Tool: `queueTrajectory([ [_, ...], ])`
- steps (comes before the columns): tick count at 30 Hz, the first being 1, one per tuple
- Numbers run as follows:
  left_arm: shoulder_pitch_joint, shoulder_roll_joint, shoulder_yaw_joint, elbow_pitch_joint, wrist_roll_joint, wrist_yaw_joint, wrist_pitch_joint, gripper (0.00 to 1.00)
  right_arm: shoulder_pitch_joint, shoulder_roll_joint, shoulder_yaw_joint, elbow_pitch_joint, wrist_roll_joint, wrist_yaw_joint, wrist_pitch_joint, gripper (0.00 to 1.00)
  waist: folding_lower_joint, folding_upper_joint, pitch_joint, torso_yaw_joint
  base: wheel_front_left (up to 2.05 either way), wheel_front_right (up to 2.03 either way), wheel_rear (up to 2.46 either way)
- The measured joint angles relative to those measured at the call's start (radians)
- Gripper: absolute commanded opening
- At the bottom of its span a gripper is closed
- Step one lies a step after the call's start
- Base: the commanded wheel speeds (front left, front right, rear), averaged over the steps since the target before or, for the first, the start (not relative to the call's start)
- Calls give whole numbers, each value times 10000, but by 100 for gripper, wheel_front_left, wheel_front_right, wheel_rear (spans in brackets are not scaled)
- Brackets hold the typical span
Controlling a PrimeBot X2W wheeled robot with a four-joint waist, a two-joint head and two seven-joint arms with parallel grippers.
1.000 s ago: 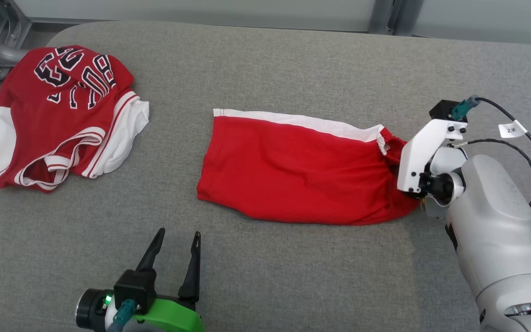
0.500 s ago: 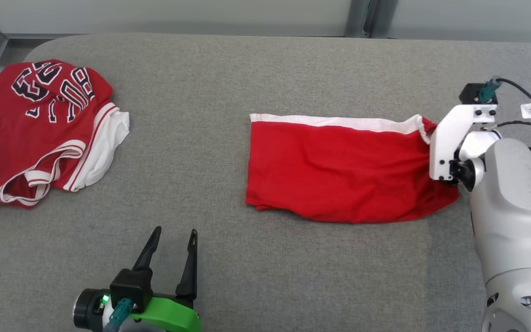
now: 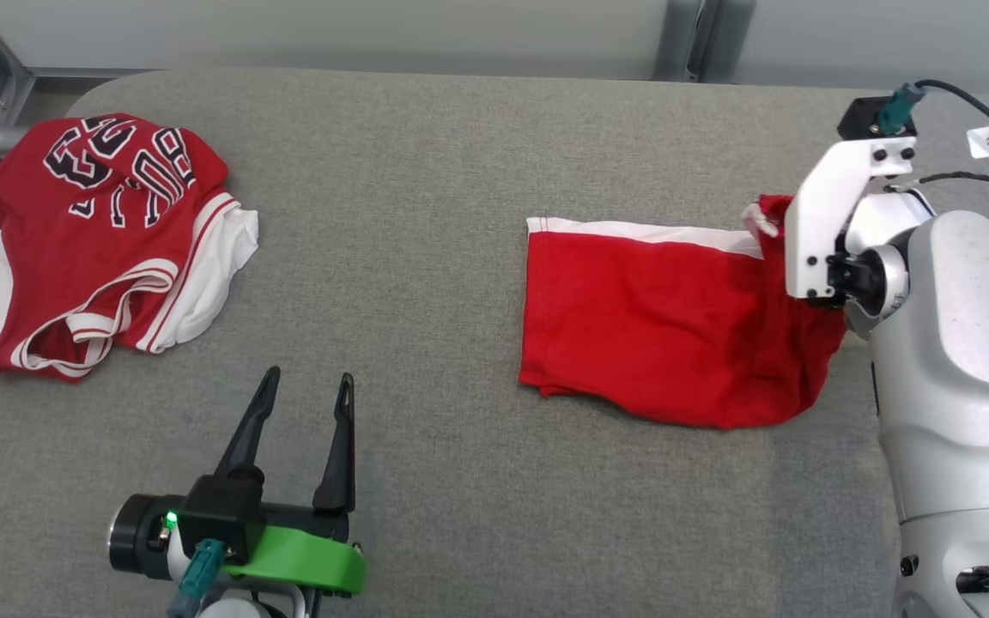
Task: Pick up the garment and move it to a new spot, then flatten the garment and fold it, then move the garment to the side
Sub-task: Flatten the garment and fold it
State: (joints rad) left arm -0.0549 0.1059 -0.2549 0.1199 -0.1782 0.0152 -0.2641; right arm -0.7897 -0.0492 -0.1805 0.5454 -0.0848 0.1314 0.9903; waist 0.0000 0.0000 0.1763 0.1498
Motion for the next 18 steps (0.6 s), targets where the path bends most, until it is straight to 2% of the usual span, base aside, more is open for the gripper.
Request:
queueTrajectory([
  [4, 55, 40, 155, -556, 267, 23, -6, 100, 266, 2, 894, -573, 1051, 0, 320, 0, 0, 0, -133, 207, 0, 0, 0],
  [8, 237, 63, 134, -591, 360, -111, -6, 100, 617, 8, 1289, -796, 1801, 0, 380, 0, 0, 0, -269, 505, 0, 0, 0],
  [18, 479, -77, -378, -566, 491, -430, -6, 100, 648, 0, 1400, -221, 1942, 0, -215, 0, 0, 0, -410, 1503, 0, 0, 0],
])
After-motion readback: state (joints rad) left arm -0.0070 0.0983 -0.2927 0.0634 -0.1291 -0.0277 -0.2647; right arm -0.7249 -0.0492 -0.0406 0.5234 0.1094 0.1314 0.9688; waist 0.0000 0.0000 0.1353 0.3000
